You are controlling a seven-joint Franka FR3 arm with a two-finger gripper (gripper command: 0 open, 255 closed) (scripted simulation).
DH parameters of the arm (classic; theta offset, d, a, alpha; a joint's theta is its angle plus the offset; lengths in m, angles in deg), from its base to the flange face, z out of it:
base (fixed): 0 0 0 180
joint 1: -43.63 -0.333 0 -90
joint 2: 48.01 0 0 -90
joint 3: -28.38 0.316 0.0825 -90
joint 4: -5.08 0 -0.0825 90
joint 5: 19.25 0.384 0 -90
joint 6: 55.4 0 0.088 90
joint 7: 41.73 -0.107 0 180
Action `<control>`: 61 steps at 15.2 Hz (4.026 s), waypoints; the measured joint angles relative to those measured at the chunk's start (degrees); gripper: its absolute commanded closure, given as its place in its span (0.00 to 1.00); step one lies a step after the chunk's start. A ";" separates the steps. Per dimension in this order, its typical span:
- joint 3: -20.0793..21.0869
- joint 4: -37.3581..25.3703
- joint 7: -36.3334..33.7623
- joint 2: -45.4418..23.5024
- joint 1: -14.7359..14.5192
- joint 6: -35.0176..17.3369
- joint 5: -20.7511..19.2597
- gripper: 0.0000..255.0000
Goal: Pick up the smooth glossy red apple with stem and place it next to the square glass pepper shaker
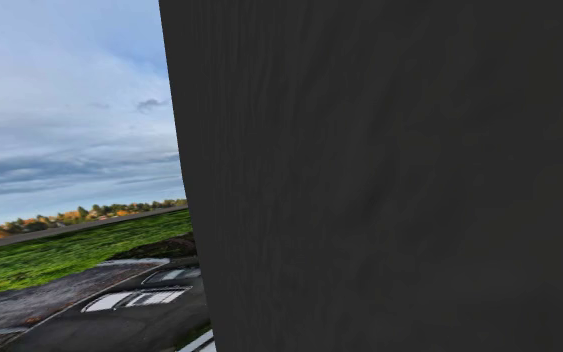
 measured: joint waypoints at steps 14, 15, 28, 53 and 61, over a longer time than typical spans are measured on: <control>-15.59 -6.76 20.48 -5.83 5.75 -0.67 -2.19 1.00; -16.76 -7.51 22.05 -6.64 6.07 -0.85 -2.06 1.00; -28.01 -16.95 38.32 -19.04 8.84 -3.17 3.69 1.00; -29.65 -2.69 42.13 -24.80 9.17 -22.00 7.86 1.00; -29.67 -1.40 42.68 -25.85 9.12 -24.13 8.76 1.00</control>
